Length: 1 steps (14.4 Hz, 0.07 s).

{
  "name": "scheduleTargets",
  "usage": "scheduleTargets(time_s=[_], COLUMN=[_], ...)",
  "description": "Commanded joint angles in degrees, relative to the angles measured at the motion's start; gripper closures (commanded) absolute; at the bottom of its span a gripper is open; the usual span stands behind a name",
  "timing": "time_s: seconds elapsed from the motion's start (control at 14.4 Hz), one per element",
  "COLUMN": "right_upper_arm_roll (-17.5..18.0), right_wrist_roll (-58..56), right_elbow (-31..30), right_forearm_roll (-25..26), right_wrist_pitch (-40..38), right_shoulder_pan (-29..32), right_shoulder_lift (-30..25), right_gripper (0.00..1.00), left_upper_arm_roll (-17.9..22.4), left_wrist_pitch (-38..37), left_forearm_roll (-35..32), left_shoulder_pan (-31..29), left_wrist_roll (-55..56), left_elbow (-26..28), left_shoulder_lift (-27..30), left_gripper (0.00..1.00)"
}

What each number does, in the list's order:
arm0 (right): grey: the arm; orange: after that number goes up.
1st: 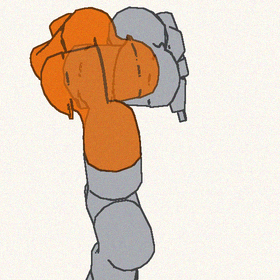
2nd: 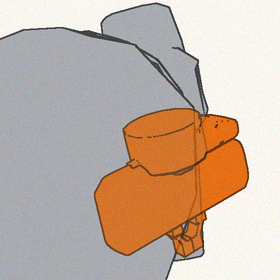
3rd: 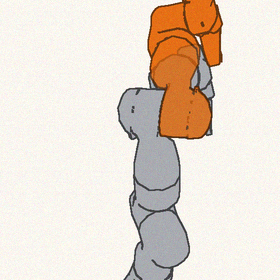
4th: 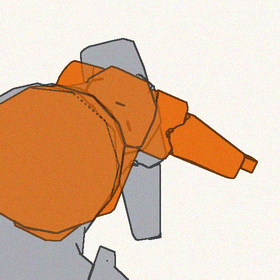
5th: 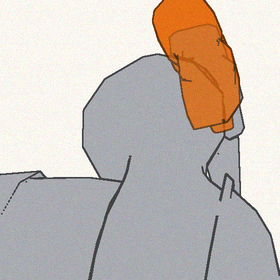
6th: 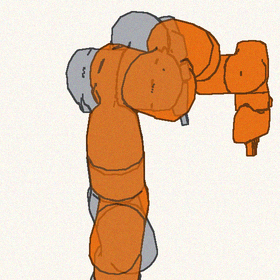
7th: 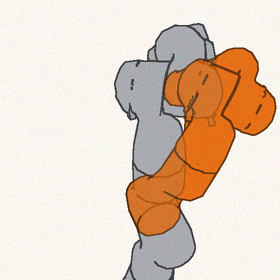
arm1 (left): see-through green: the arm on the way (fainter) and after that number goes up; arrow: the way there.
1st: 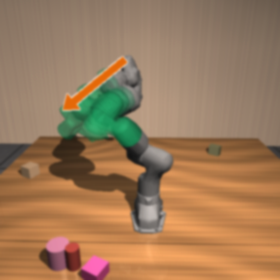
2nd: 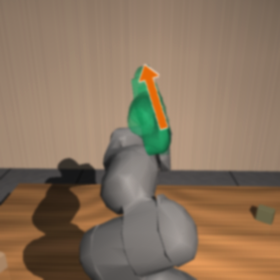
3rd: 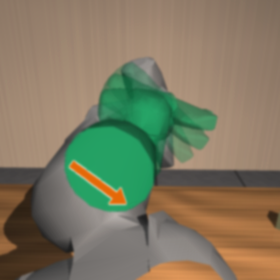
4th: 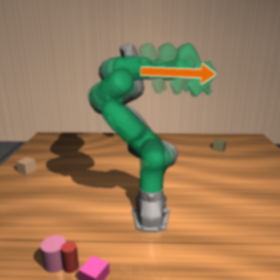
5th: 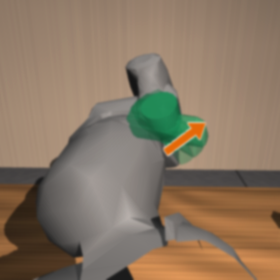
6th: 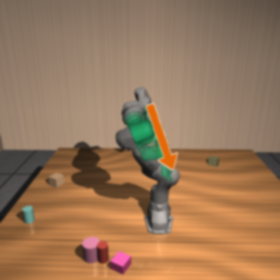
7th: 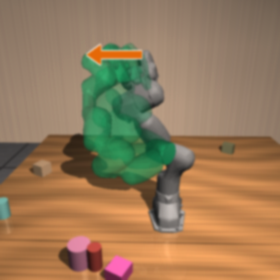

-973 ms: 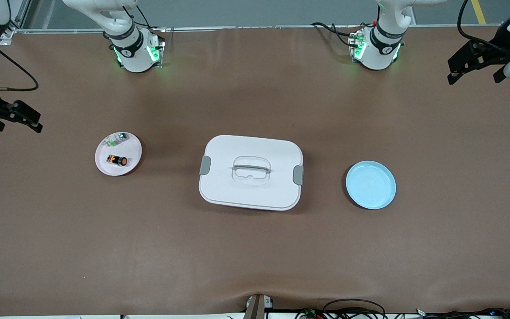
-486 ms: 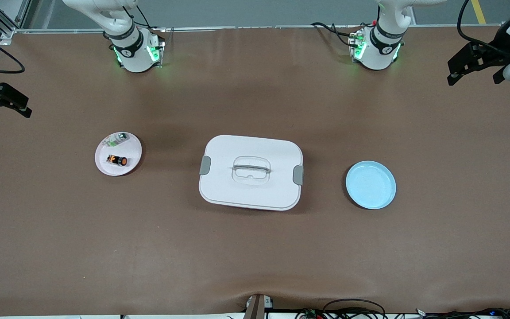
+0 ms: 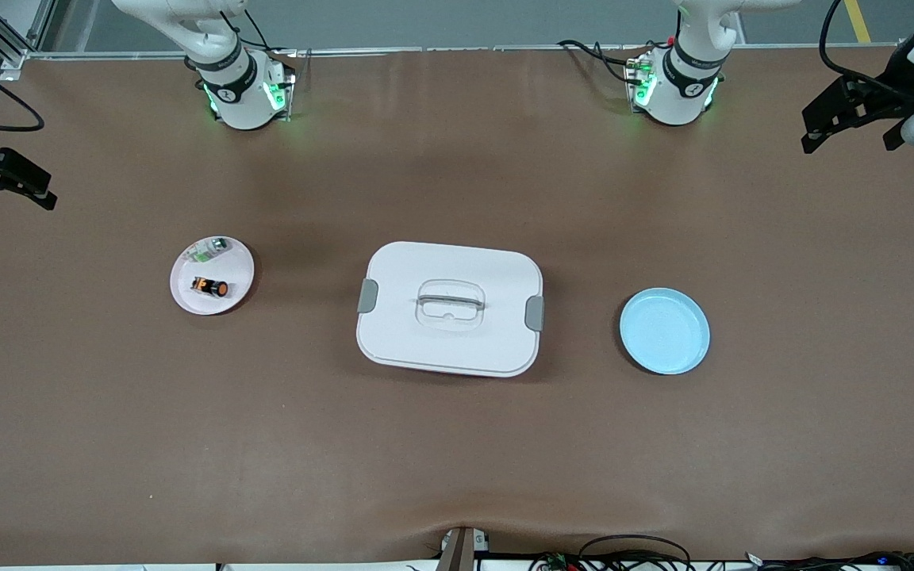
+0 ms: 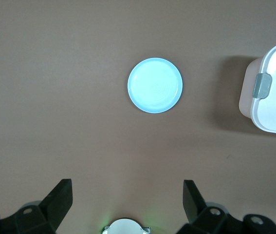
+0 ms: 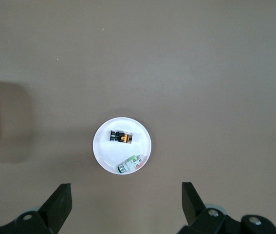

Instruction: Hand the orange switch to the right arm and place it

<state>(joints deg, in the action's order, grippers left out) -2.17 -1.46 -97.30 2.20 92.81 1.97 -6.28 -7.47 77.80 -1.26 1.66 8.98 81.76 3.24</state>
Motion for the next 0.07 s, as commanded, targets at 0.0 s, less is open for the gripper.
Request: scheduleTargets(time_s=[0.0], right_upper_arm_roll=[0.24], right_wrist_roll=[0.14], right_elbow=[1.41], right_forearm_roll=[-0.88], right_wrist_pitch=[-1.05], right_shoulder_pan=[0.76], right_shoulder_lift=[0.48], right_gripper=[0.00], left_upper_arm_roll=[-0.18], left_wrist_pitch=[-0.81], left_forearm_roll=[-1.29], left_shoulder_pan=[-0.08], left_wrist_roll=[-0.72], left_elbow=[-0.37], left_shoulder_lift=[0.01], left_gripper=[0.00])
